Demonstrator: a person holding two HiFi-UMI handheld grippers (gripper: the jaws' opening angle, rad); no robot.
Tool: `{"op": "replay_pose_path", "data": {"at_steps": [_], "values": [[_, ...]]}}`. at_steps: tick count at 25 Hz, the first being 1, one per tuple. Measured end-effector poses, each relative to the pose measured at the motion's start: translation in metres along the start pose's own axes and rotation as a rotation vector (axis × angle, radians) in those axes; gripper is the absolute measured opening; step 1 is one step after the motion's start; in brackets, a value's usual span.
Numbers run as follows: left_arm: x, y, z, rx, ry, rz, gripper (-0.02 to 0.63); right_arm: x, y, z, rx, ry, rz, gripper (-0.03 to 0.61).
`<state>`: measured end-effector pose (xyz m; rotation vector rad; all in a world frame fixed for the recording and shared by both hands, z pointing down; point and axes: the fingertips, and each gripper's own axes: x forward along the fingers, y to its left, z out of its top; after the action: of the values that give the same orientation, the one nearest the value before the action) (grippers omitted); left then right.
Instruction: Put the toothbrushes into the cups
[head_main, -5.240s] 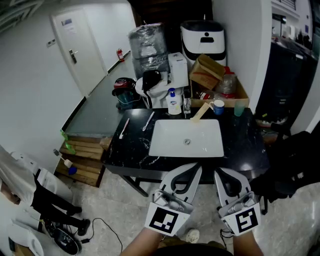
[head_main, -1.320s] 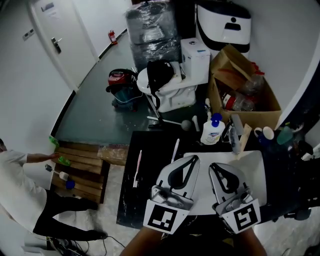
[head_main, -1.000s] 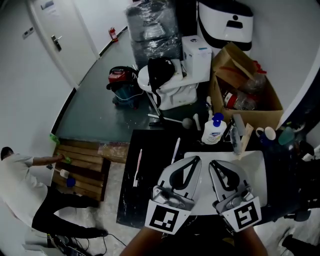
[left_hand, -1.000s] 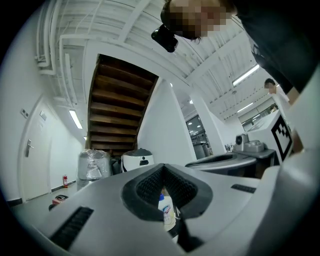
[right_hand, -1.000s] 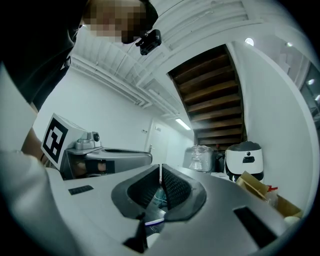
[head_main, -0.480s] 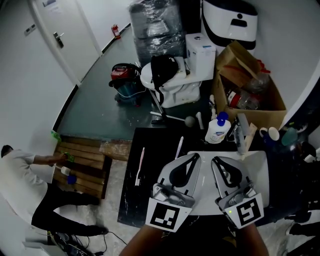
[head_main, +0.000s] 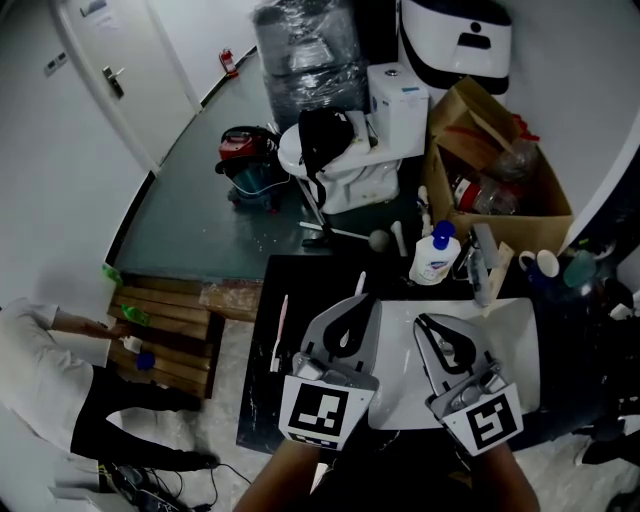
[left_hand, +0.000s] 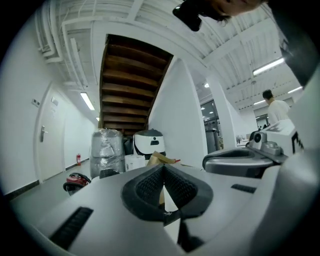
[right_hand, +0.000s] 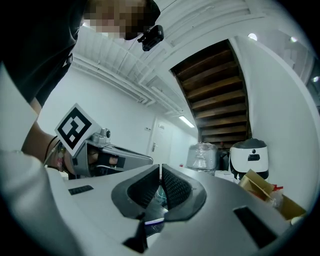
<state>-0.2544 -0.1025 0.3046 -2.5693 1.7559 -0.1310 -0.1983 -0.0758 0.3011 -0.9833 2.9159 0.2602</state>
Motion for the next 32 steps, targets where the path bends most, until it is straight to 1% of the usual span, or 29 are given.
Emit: {"op": "replay_pose_path", "data": {"at_steps": [3, 5, 7, 9, 11, 14, 17, 18, 22, 24, 29, 32], "values": [[0.005, 0.010, -0.015, -0.018, 0.095, -0.003, 0.009, 0.001, 0.001, -0.001, 0.004, 0.003, 0.001, 0.035], [0.008, 0.011, -0.026, -0.042, 0.156, -0.021, 0.009, 0.001, 0.001, -0.003, 0.008, 0.007, 0.007, 0.035], [0.012, 0.011, -0.039, -0.069, 0.217, -0.035, 0.009, 0.002, 0.002, -0.007, 0.015, 0.018, 0.020, 0.035], [0.018, 0.013, -0.052, -0.080, 0.281, -0.035, 0.009, 0.002, -0.001, -0.014, 0.030, 0.031, 0.031, 0.035], [0.024, 0.017, -0.066, -0.094, 0.340, -0.022, 0.009, 0.004, -0.004, -0.020, 0.048, 0.038, 0.039, 0.035], [0.029, 0.030, -0.082, -0.146, 0.418, 0.017, 0.009, 0.007, -0.011, -0.028, 0.066, 0.047, 0.054, 0.035], [0.034, 0.043, -0.104, -0.172, 0.545, 0.050, 0.009, 0.010, -0.018, -0.033, 0.082, 0.048, 0.059, 0.035], [0.035, 0.045, -0.112, -0.180, 0.592, 0.045, 0.009, 0.011, -0.020, -0.034, 0.086, 0.044, 0.062, 0.035], [0.039, 0.041, -0.140, -0.259, 0.751, -0.039, 0.009, 0.013, -0.023, -0.039, 0.109, 0.040, 0.072, 0.035], [0.043, 0.040, -0.151, -0.284, 0.800, -0.058, 0.009, 0.014, -0.025, -0.040, 0.119, 0.036, 0.075, 0.035], [0.058, 0.042, -0.167, -0.269, 0.888, -0.092, 0.009, 0.019, -0.029, -0.046, 0.127, 0.044, 0.084, 0.035], [0.067, 0.045, -0.182, -0.285, 0.959, -0.107, 0.009, 0.022, -0.032, -0.051, 0.156, 0.051, 0.090, 0.035]]}}
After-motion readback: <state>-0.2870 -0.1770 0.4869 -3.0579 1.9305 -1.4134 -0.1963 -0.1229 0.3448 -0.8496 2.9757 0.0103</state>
